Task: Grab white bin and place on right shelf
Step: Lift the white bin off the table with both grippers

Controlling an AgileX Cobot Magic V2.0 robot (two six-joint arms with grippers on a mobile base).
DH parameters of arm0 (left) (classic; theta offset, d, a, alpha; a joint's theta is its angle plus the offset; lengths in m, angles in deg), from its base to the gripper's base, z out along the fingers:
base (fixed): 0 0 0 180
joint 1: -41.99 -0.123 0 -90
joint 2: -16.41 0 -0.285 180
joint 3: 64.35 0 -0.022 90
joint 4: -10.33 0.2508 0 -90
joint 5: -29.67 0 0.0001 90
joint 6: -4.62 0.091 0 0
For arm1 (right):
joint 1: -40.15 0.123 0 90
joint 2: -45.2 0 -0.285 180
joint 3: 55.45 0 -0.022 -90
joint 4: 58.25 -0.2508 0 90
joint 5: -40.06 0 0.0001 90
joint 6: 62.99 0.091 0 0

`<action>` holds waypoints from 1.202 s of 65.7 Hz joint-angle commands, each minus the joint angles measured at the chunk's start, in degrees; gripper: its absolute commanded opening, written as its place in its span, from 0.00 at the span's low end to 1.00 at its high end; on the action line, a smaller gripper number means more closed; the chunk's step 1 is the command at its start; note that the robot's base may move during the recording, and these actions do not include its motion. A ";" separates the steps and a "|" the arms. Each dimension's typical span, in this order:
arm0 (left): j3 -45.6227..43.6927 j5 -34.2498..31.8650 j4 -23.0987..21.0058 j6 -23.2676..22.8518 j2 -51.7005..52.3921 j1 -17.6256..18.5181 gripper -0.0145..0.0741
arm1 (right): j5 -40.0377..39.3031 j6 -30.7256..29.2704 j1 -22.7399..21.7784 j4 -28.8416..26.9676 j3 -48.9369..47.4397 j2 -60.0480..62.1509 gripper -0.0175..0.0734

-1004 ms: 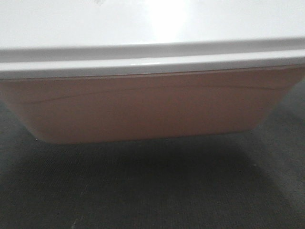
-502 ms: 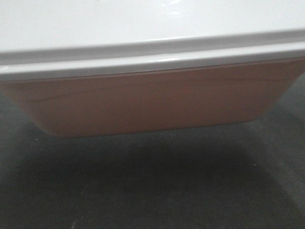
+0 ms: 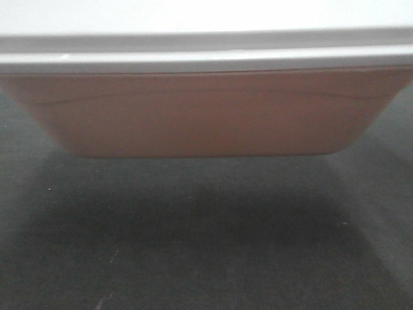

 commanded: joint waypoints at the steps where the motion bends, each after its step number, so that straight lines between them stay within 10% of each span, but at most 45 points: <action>1: -2.28 5.81 -12.11 0.84 1.65 0.98 0.50 | 3.86 -0.29 0.86 -9.34 -1.87 1.45 0.56; 79: -2.28 11.75 -12.45 3.19 6.29 0.98 0.50 | 4.95 -3.54 0.86 -15.50 -1.87 5.75 0.56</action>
